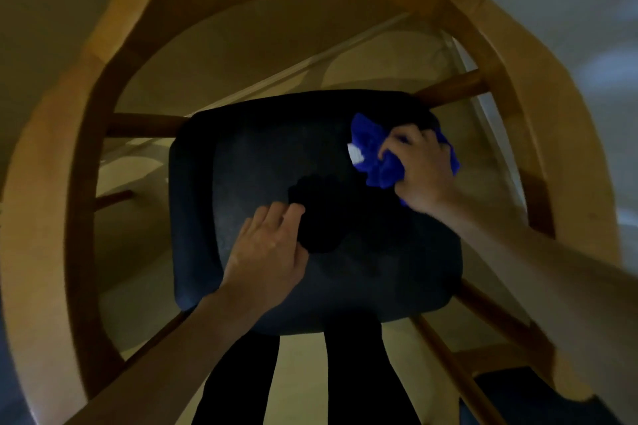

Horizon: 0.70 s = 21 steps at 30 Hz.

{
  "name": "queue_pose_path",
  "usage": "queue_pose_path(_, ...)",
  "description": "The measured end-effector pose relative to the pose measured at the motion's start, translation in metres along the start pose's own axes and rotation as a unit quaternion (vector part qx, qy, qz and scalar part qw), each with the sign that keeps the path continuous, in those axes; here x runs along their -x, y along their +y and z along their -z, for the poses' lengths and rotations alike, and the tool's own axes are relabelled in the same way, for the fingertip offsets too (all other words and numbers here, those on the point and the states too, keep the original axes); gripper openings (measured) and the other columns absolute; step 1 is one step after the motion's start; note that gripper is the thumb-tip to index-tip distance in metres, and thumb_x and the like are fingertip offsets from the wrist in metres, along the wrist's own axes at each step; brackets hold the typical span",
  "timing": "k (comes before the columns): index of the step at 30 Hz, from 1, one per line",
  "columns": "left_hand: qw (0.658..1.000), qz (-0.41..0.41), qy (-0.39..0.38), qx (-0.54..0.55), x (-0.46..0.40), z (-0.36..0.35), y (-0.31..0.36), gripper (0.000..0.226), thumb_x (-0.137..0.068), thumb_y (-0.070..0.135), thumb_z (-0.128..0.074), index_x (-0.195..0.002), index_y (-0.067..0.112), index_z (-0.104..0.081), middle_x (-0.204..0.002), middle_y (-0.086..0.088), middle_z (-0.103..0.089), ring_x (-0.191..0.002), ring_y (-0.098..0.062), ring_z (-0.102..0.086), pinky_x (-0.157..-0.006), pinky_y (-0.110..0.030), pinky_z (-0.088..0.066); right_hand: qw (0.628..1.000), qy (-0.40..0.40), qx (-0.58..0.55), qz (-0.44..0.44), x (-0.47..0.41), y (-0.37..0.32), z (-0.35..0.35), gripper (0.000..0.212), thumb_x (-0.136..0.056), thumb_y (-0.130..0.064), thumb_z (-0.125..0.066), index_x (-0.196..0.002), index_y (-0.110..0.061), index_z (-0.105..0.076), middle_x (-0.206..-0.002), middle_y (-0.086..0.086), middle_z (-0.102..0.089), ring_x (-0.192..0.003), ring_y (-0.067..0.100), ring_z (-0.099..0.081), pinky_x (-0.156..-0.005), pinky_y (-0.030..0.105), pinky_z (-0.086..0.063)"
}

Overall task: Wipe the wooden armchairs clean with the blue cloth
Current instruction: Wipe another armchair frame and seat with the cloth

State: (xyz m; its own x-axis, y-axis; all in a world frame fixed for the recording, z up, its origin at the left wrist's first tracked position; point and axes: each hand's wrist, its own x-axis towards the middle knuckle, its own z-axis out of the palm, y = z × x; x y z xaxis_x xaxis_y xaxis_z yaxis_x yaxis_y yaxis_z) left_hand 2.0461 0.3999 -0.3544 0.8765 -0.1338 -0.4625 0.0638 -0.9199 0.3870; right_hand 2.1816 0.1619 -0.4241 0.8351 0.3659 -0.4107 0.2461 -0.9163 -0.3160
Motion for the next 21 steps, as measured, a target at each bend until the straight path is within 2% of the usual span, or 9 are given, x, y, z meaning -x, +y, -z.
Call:
queue_pose_path(6,1.0,-0.015,0.013,0.011,-0.02,-0.005,0.01,0.043,-0.088,0.027,-0.054,-0.128,0.014,-0.048,-0.112,-0.005,-0.054,-0.1,-0.023,-0.049,-0.087,-0.036,-0.042,0.997,-0.057,-0.044,-0.043,0.116,-0.009,-0.044,0.043,-0.061,-0.018,-0.076,-0.094,-0.036,-0.054,-0.122,-0.009,-0.045,-0.108,0.024,-0.044,-0.089,0.046,-0.035)
queue_pose_path(11,1.0,-0.02,-0.004,0.013,-0.015,-0.014,0.016,0.043,-0.086,0.024,-0.06,-0.126,0.012,-0.051,-0.109,-0.006,-0.056,-0.096,-0.022,-0.051,-0.082,-0.035,-0.043,0.979,-0.156,-0.117,-0.065,0.146,-0.023,-0.044,0.041,-0.07,-0.017,-0.069,-0.102,-0.038,-0.055,-0.126,-0.018,-0.038,-0.115,0.015,-0.039,-0.096,0.04,-0.032)
queue_pose_path(13,0.999,-0.02,-0.006,0.029,-0.01,-0.018,0.018,0.04,-0.085,0.022,-0.063,-0.122,0.01,-0.054,-0.105,-0.006,-0.057,-0.092,-0.024,-0.053,-0.08,-0.036,-0.044,0.982,-0.105,-0.138,-0.074,0.134,-0.026,-0.029,0.049,-0.07,-0.013,-0.069,-0.109,-0.037,-0.053,-0.129,-0.017,-0.039,-0.118,0.017,-0.04,-0.1,0.045,-0.036)
queue_pose_path(16,0.999,-0.019,0.009,0.041,-0.006,-0.019,0.021,0.033,-0.086,0.021,-0.063,-0.117,0.01,-0.057,-0.098,-0.004,-0.058,-0.087,-0.024,-0.055,-0.077,-0.037,-0.046,0.98,0.103,-0.133,-0.106,0.081,-0.016,0.004,0.06,-0.071,-0.014,-0.069,-0.125,-0.035,-0.05,-0.142,-0.01,-0.04,-0.123,0.026,-0.044,-0.103,0.05,-0.04)
queue_pose_path(18,0.999,-0.016,0.018,0.041,-0.006,-0.02,0.02,0.03,-0.089,0.023,-0.058,-0.116,0.009,-0.058,-0.096,-0.004,-0.059,-0.086,-0.024,-0.055,-0.078,-0.038,-0.046,0.974,0.191,-0.057,-0.105,0.034,-0.003,0.026,0.065,-0.072,-0.012,-0.066,-0.131,-0.033,-0.05,-0.148,-0.007,-0.039,-0.124,0.031,-0.043,-0.102,0.05,-0.04)
queue_pose_path(19,0.999,-0.013,0.019,0.039,-0.006,-0.019,0.019,0.03,-0.09,0.024,-0.058,-0.116,0.009,-0.058,-0.096,-0.004,-0.059,-0.087,-0.024,-0.056,-0.079,-0.038,-0.047,0.979,0.185,0.006,-0.09,0.014,0.003,0.033,0.069,-0.071,-0.01,-0.066,-0.135,-0.032,-0.048,-0.15,-0.005,-0.037,-0.124,0.033,-0.042,-0.1,0.05,-0.039)
queue_pose_path(21,0.999,-0.008,0.016,0.034,-0.007,-0.018,0.017,0.031,-0.09,0.022,-0.061,-0.118,0.009,-0.058,-0.099,-0.004,-0.06,-0.091,-0.026,-0.057,-0.082,-0.04,-0.046,0.987,0.108,0.109,-0.046,-0.007,0.019,0.03,0.08,-0.075,-0.008,-0.068,-0.145,-0.033,-0.037,-0.154,-0.002,-0.031,-0.128,0.034,-0.038,-0.101,0.051,-0.035)
